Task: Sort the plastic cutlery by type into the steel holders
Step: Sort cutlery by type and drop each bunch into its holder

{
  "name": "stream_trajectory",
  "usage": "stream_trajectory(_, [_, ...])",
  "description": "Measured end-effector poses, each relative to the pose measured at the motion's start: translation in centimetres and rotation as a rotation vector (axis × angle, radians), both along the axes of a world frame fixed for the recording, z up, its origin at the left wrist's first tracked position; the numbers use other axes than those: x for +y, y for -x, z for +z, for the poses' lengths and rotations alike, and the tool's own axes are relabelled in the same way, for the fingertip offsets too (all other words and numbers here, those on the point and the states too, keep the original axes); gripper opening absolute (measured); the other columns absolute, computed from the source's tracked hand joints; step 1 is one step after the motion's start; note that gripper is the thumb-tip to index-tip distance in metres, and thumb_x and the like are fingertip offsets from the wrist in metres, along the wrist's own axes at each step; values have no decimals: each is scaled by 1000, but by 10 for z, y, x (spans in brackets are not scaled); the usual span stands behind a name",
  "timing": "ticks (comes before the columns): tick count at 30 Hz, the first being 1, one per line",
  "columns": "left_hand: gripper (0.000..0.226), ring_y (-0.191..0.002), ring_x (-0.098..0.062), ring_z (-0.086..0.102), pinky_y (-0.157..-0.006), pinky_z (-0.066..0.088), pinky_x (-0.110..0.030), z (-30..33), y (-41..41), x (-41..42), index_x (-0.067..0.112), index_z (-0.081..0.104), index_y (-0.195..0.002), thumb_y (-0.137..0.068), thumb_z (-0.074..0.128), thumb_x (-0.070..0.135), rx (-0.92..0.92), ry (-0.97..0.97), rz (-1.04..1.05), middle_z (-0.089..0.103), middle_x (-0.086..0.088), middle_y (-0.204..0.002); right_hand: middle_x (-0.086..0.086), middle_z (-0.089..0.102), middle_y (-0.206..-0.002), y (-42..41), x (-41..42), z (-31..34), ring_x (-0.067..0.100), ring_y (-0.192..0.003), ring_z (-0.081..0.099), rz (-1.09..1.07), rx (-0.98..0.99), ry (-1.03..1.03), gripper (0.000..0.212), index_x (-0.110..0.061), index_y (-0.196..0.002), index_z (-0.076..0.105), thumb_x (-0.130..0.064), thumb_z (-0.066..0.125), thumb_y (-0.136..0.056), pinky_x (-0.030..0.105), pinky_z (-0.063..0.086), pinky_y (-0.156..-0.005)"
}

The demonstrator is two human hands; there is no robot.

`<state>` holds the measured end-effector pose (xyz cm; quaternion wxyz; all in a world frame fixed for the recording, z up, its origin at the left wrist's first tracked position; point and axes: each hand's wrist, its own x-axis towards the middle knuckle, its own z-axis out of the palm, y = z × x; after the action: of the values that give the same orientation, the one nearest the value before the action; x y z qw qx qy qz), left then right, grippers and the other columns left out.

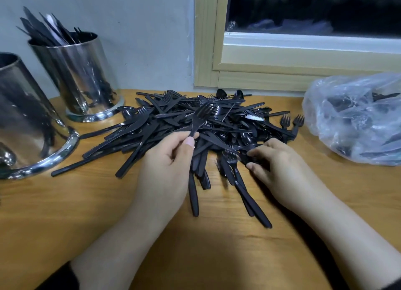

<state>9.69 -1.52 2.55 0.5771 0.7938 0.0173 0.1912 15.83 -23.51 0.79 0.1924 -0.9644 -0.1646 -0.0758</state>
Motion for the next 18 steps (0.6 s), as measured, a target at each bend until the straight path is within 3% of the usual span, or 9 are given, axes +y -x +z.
stream_trajectory(4, [25,-45,-5,34,-43,28,-20,-2,-1,0,39,68,-98,-104,47,26,14,25,45,48,5,-62,-5,53,-102,1,-1,2,17,-101,53,-12,47,-48,16,-23,-104,69,-31,71,-91,30,42,-87])
stream_trajectory(6, [24,-46,-5,34,-42,29,-20,-1,-1,1,37,68,-100,-104,47,26,13,31,56,48,5,-62,-6,54,-107,2,0,5,16,-106,53,-16,63,-61,19,-25,-108,67,-32,71,-90,32,43,-92])
stream_trajectory(10, [23,-47,-7,34,-41,28,-22,-1,-1,1,35,69,-104,-104,47,27,8,42,57,48,-1,-65,-5,55,-118,3,0,8,18,-116,51,-33,107,-19,39,-27,-131,61,-38,66,-94,42,44,-102])
stream_trajectory(18, [24,-53,-18,39,-49,31,-36,1,0,-1,37,70,-99,-103,48,30,-29,55,56,50,-19,-71,-8,50,-110,5,-1,12,16,-111,46,-15,165,-35,14,-33,-106,61,-39,65,-93,44,42,-101])
